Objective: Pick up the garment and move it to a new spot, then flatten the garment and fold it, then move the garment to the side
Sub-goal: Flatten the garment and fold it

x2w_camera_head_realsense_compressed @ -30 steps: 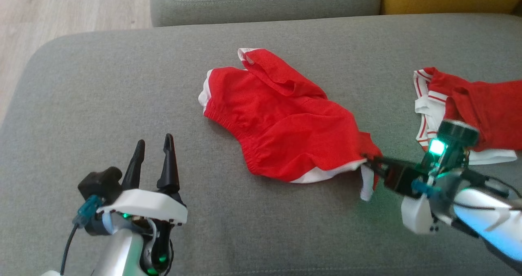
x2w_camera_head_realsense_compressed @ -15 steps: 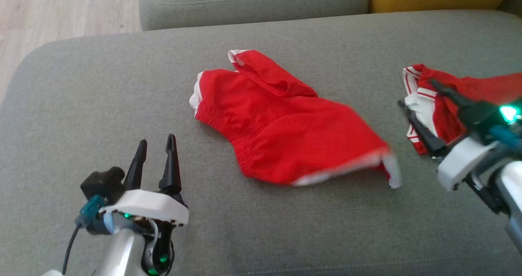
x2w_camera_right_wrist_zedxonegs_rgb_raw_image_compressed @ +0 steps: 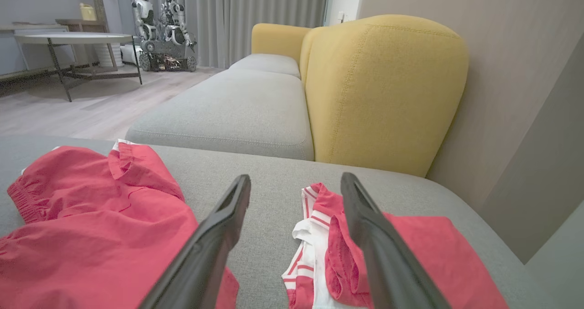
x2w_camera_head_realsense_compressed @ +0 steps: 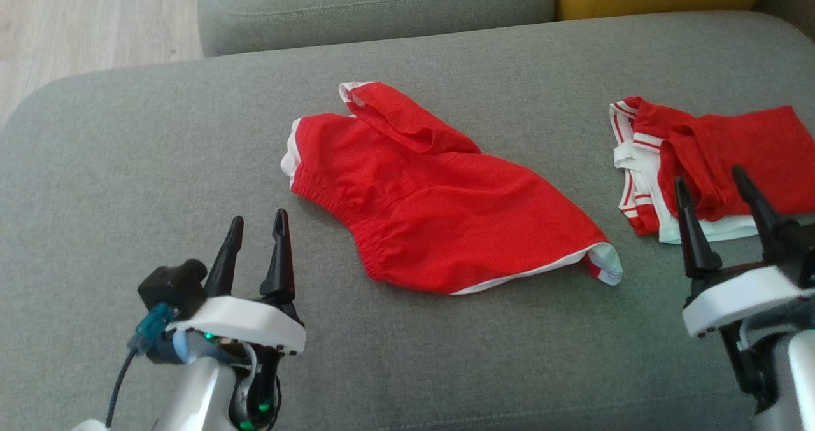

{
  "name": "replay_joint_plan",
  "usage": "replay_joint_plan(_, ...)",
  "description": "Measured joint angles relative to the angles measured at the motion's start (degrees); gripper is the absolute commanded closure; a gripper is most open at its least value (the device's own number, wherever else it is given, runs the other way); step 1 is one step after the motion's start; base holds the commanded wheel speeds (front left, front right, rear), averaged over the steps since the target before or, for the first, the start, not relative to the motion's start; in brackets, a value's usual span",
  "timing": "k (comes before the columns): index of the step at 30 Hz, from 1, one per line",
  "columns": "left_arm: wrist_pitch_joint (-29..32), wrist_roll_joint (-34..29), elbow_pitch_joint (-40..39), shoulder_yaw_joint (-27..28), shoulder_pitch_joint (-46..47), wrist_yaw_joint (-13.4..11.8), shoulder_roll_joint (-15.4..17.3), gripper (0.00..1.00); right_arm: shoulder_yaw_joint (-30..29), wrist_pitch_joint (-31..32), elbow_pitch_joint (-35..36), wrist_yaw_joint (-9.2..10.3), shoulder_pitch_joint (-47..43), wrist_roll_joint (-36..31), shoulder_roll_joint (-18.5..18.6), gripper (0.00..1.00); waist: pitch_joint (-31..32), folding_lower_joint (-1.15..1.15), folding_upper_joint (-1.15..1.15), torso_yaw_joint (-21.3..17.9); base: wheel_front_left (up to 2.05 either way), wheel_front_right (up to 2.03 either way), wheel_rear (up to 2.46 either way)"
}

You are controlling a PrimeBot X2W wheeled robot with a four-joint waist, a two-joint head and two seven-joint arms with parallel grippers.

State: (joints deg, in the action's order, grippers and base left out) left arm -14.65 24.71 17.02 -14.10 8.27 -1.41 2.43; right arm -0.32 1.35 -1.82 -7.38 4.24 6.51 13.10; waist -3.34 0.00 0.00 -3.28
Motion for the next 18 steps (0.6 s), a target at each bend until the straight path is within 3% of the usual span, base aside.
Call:
replay_joint_plan(8, 0.00, 1.24, 0.70, -2.46, 0.02, 1.64, 0.07, 0.00, -2.49, -1.22, 0.46, 0.00, -0.43, -2.46, -4.25, 0.00, -0.27, 0.00, 0.00, -0.94, 0.00, 0.00, 0.00)
replay_joint_plan(14, 1.83, 1.67, 7.43, -10.91, 0.07, 6.55, 0.04, 0.00, -3.26, -1.45, 0.44, 0.00, -0.40, -3.09, -5.54, 0.00, -0.87, 0.00, 0.00, -1.74, 0.00, 0.00, 0.00)
replay_joint_plan(18, 5.02, 1.75, 11.01, -13.58, 0.41, 7.54, 0.18, 0.00, -3.23, -1.70, 0.37, 0.00, -0.24, -3.10, -6.11, 0.00, -1.74, 0.00, 0.00, -2.28, 0.00, 0.00, 0.00)
